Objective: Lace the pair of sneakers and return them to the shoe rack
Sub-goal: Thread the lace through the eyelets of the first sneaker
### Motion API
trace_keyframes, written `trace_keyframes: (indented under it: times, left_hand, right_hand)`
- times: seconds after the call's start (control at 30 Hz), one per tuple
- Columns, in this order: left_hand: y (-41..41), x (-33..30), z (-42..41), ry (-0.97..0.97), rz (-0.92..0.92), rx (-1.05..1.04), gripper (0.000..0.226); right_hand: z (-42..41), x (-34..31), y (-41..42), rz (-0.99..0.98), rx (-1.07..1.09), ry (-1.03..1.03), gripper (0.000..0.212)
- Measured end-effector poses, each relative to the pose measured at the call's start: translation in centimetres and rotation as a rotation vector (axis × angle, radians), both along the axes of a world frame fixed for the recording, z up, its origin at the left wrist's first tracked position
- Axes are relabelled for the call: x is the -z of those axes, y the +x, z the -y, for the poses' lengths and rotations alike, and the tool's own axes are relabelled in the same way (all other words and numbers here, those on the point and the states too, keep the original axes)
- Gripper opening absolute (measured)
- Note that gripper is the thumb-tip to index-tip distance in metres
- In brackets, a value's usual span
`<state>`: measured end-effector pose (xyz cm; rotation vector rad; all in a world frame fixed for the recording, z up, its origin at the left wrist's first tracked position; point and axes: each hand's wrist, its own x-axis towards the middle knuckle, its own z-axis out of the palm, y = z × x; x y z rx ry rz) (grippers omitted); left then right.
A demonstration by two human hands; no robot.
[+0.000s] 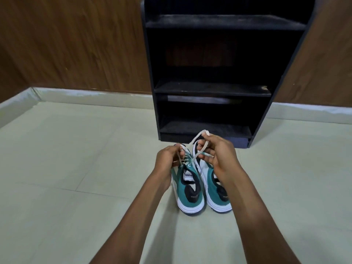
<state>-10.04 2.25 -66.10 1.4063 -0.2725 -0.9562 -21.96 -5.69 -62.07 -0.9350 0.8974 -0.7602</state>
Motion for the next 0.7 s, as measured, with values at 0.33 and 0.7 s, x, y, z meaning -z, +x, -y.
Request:
trace_keyframes:
  times: [0.33, 0.7]
  left_hand:
    - [-0.9, -0.2, -2.0, -0.22, 0.247, -0.086, 0.026]
    - [-1.1, -0.8, -1.1, -0.375, 0.666, 0.09, 0.034]
  right_hand:
    - [-1.5, -0.1, 0.8, -0.041, 0.102, -0.049, 0.011]
    - [-1.5, -0.1, 0.7, -0.09, 0.046, -0.207, 0.014]
